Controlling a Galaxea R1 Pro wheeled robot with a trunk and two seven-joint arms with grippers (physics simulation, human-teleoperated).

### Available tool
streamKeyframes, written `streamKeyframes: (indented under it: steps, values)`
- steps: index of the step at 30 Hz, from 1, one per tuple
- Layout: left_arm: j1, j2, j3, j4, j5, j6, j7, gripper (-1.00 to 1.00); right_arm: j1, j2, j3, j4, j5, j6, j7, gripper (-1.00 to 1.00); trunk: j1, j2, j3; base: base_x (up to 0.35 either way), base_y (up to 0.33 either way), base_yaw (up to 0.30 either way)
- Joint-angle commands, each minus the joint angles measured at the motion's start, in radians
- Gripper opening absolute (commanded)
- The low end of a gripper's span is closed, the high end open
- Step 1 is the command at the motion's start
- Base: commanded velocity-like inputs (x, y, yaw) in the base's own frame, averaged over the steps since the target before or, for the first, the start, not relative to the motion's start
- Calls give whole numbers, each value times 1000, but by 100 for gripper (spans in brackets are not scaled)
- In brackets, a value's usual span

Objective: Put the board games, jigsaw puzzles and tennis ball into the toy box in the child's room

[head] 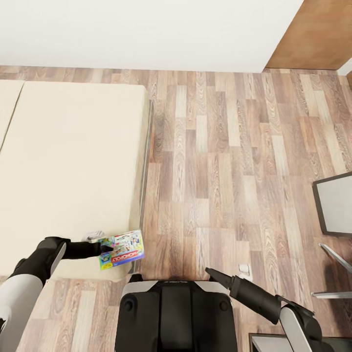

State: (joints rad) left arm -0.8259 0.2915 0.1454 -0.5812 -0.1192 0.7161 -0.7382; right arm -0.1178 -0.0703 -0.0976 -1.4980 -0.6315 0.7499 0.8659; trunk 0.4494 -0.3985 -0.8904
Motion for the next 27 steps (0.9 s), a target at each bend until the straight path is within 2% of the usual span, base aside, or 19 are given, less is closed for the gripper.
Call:
streamKeyframes:
  steps: [1, 12, 14, 27]
  values:
    - [5, 5, 12, -1, -9, 0, -15, 100, 0, 2, -1, 6, -4, 3, 1, 100, 1, -2, -1, 0, 0, 0]
    - [16, 67, 73, -2, -7, -24, -76, 100, 0, -3, 0, 26, -4, 2, 1, 100, 1, -2, -1, 0, 0, 0]
    - [16, 69, 83, -2, -8, -25, -86, 100, 0, -4, -1, 27, -4, 2, 1, 100, 1, -2, -1, 0, 0, 0]
    - [16, 74, 85, -2, -8, -26, -90, 100, 0, -5, -1, 27, -4, 2, 2, 100, 1, -2, -1, 0, 0, 0]
